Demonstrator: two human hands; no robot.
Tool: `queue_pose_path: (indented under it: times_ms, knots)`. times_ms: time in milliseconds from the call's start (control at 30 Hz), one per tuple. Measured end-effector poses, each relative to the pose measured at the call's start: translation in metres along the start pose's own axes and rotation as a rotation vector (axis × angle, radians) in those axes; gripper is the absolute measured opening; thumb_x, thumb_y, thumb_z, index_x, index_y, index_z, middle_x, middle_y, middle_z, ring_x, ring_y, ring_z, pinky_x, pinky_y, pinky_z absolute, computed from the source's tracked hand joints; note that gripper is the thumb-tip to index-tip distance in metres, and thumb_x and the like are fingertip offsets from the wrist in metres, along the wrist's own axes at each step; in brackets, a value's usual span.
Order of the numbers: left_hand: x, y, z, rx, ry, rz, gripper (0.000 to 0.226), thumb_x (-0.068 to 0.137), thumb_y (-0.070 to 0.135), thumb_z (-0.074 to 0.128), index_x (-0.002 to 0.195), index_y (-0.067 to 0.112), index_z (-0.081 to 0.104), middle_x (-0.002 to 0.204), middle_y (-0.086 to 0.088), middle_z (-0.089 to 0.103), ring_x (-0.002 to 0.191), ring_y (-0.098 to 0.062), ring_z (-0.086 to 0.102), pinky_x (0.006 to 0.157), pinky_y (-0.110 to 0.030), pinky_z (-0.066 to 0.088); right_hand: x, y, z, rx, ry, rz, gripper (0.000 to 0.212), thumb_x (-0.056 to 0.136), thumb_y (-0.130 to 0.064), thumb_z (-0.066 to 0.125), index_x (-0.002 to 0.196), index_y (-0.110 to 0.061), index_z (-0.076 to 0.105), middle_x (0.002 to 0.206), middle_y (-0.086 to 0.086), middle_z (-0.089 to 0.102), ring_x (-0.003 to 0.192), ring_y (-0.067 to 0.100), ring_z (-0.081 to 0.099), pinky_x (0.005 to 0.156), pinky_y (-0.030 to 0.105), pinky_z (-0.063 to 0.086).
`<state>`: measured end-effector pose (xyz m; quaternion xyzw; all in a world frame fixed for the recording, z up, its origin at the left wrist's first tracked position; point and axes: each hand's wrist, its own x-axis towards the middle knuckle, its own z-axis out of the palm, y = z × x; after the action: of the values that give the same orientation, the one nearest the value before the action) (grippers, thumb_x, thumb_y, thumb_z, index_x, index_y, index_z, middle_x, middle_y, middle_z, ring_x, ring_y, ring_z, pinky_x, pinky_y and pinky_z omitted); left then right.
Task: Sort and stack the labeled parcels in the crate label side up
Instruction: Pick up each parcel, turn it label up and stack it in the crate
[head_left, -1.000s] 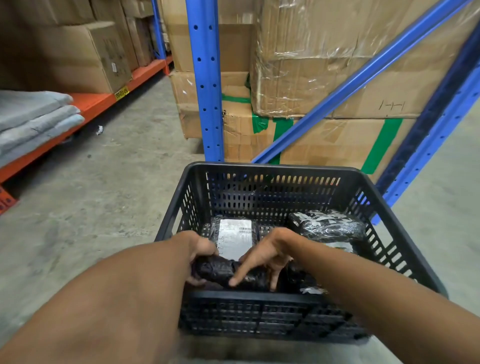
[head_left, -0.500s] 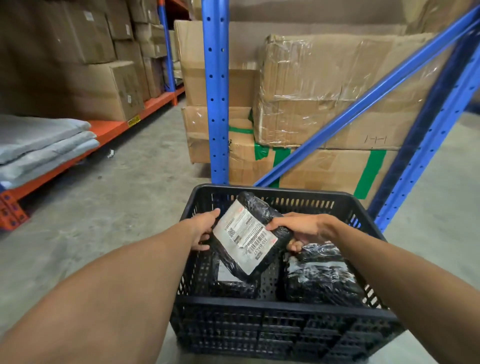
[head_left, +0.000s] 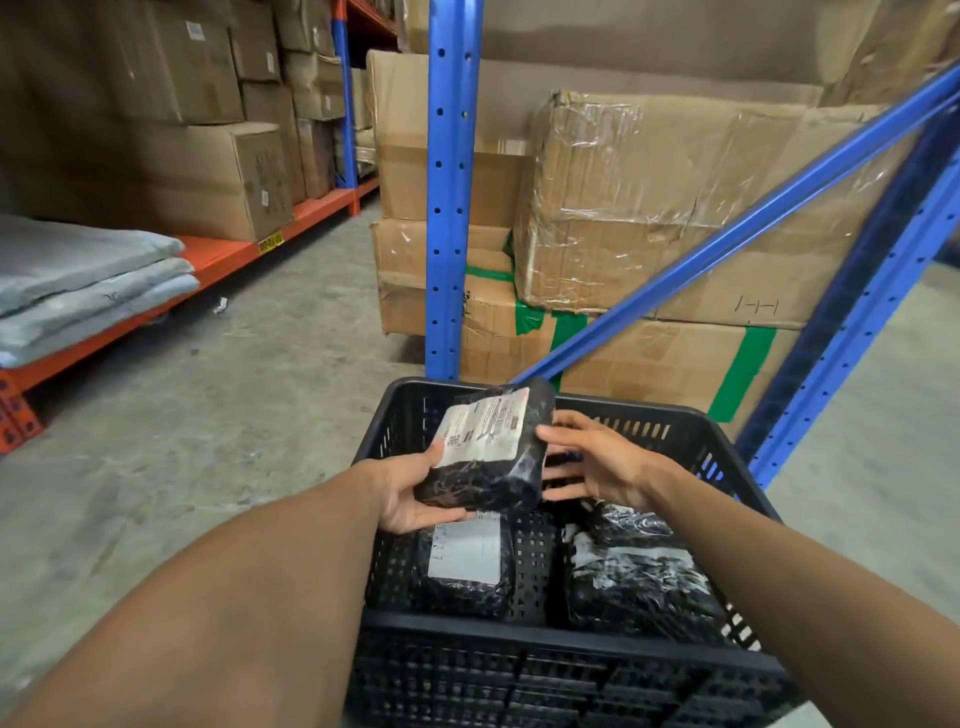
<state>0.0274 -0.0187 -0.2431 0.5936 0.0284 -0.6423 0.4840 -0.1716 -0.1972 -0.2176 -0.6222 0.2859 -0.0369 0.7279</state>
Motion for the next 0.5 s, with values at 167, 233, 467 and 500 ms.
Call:
queue_pose_path:
  times_ms: [167, 233, 467, 500]
  knots:
    - [-0.007, 0.000, 0.003, 0.238, -0.099, -0.109, 0.099, 0.063, 0.064, 0.073, 0.139, 0.009, 0.041, 0.116, -0.030, 0.070, 0.096, -0.035, 0.075, 0.084, -0.046, 0.060, 0.013, -0.007, 0.021, 0.132, 0.061, -0.080, 0.064, 0.077, -0.019, 0.082, 0.134, -0.019, 0.053, 0.114, 0.015, 0.077, 0.094, 0.031, 0.077, 0.077, 0.043, 0.062]
    - [-0.009, 0.001, 0.007, 0.313, -0.102, -0.086, 0.091, 0.066, 0.074, 0.065, 0.139, 0.031, 0.032, 0.131, -0.030, 0.061, 0.107, -0.041, 0.069, 0.089, -0.051, 0.058, 0.015, -0.011, 0.018, 0.009, 0.154, -0.107, 0.069, 0.075, -0.012, 0.082, 0.136, -0.023, 0.052, 0.116, 0.012, 0.075, 0.090, 0.028, 0.076, 0.072, 0.037, 0.062]
    - [0.000, 0.016, 0.029, 0.275, 0.237, 0.423, 0.062, 0.082, 0.065, 0.057, 0.136, 0.037, 0.046, 0.115, 0.005, 0.070, 0.088, -0.017, 0.070, 0.058, -0.031, 0.057, 0.017, -0.009, 0.001, -0.203, 0.060, -0.009, 0.058, 0.054, -0.022, 0.084, 0.108, -0.019, 0.060, 0.104, 0.016, 0.074, 0.082, 0.026, 0.073, 0.078, 0.041, 0.059]
    - [0.000, 0.014, 0.026, 0.296, 0.229, 0.427, 0.050, 0.083, 0.064, 0.057, 0.126, 0.037, 0.055, 0.100, 0.008, 0.077, 0.084, -0.013, 0.071, 0.056, -0.027, 0.055, 0.018, -0.009, 0.000, -0.194, 0.049, -0.003, 0.055, 0.055, -0.022, 0.084, 0.105, -0.018, 0.063, 0.102, 0.015, 0.075, 0.078, 0.023, 0.074, 0.074, 0.037, 0.060]
